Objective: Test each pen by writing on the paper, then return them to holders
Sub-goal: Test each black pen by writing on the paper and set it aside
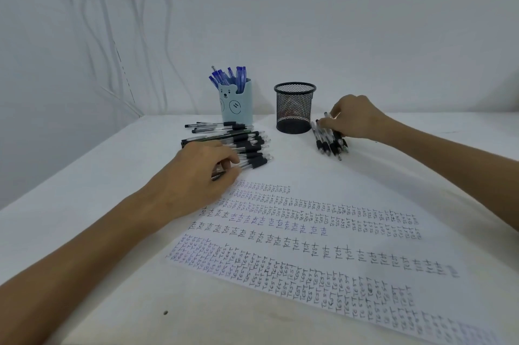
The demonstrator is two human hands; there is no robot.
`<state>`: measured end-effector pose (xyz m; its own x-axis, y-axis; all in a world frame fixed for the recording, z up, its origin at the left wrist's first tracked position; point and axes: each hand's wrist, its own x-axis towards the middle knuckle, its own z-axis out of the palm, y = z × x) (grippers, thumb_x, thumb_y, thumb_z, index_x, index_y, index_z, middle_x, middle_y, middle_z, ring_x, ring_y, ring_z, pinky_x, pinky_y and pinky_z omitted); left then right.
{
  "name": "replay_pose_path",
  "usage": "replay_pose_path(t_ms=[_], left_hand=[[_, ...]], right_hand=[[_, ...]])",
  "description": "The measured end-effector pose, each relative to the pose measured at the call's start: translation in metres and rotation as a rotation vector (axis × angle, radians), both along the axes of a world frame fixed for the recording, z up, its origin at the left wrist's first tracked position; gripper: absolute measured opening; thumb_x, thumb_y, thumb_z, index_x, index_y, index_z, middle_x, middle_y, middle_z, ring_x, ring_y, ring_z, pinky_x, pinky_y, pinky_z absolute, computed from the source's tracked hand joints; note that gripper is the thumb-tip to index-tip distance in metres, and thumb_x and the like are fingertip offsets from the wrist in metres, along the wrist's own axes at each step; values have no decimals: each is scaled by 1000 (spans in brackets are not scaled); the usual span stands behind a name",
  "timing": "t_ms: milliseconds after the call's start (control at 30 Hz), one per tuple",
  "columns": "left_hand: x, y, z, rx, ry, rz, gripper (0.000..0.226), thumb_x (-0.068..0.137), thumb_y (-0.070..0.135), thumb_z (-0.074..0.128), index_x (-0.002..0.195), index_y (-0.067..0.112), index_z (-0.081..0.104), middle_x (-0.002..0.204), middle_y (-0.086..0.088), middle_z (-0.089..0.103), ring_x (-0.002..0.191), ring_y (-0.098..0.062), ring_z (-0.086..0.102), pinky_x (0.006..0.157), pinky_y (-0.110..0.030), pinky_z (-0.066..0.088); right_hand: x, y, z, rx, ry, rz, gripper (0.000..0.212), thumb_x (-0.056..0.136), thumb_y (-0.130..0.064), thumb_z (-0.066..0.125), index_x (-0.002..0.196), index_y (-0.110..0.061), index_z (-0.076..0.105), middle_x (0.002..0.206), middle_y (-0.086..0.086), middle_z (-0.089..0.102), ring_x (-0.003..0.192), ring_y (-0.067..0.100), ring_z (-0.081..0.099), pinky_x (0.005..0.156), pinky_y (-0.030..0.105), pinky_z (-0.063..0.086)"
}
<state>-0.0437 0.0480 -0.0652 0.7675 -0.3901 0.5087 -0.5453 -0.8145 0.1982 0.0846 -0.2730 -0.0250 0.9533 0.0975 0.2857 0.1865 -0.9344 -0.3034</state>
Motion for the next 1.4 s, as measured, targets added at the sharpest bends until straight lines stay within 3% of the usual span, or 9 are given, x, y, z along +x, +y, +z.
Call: replay_pose_path(t_ms=[100, 433, 567, 733, 867, 1067, 1233, 1300, 1400], left_hand=[[0, -1, 1, 14, 1, 2, 13, 99, 20, 64, 106, 21, 75, 91, 22, 62, 81, 3, 60, 71, -14, 43], [-2, 0, 5, -34, 41, 4, 18, 96, 9, 68, 106, 20, 79, 90, 16, 66, 83, 1, 60, 73, -6, 42], [-4, -1, 8, -41, 39, 12, 17, 97, 12, 71, 110, 19, 80, 90, 12, 67, 81, -1, 61, 73, -6, 41], [-7, -5, 10, -78, -43, -18, 22, 97, 9, 71, 115, 18, 79, 91, 12, 64, 80, 0, 59, 74, -7, 42], [-10, -8, 14, -194, -165, -57, 17, 94, 9, 74, 110, 14, 78, 98, 4, 69, 84, -11, 66, 79, -24, 55], [-18, -17, 16, -337, -166, -149, 16, 90, 5, 78, 103, 10, 70, 93, 4, 70, 84, -14, 68, 78, -26, 59], [-18, -20, 15, -408, -98, -177, 16, 93, 13, 77, 104, 11, 65, 93, 6, 69, 86, -17, 70, 78, -28, 61], [-19, -19, 15, -456, -66, -209, 8, 101, 17, 66, 106, 10, 63, 93, 3, 70, 86, -19, 70, 78, -35, 62], [-21, -16, 15, -499, -8, -241, 19, 104, 18, 46, 107, 8, 63, 93, -4, 69, 86, -25, 69, 77, -46, 61]], right_hand=[[4, 1, -7, -20, -9, 3, 64, 92, -51, 65, 106, 12, 69, 100, 27, 73, 100, 40, 66, 87, 46, 55], [5, -1, -7, 45, 4, -17, 46, 97, -42, 55, 82, -2, 74, 67, 12, 72, 74, 27, 68, 80, 39, 58], [3, 1, -3, 25, -19, -28, 26, 94, -36, 58, 95, -15, 73, 79, 8, 71, 92, 29, 68, 79, 34, 55], [-13, 17, -6, -66, -133, -28, 23, 93, -36, 59, 102, -20, 72, 97, 9, 70, 96, 32, 62, 72, 32, 45], [-39, 38, -6, -51, -325, 193, 20, 88, -24, 58, 103, -19, 71, 94, 2, 69, 90, 30, 64, 73, 36, 51], [-86, 78, -15, -245, -477, 669, 45, 95, -32, 64, 137, -16, 57, 134, 5, 55, 101, 9, 54, 75, 23, 47], [-90, 93, -30, -241, -578, 828, 15, 103, -13, 52, 111, -5, 62, 101, 5, 60, 83, 14, 50, 72, 31, 50], [-95, 89, -30, -214, -549, 802, 15, 102, -19, 49, 103, -9, 60, 93, 0, 56, 81, 12, 45, 71, 29, 45], [-103, 81, -24, -222, -455, 675, 41, 95, -60, 48, 89, -20, 51, 85, -10, 48, 78, 12, 42, 65, 26, 37]])
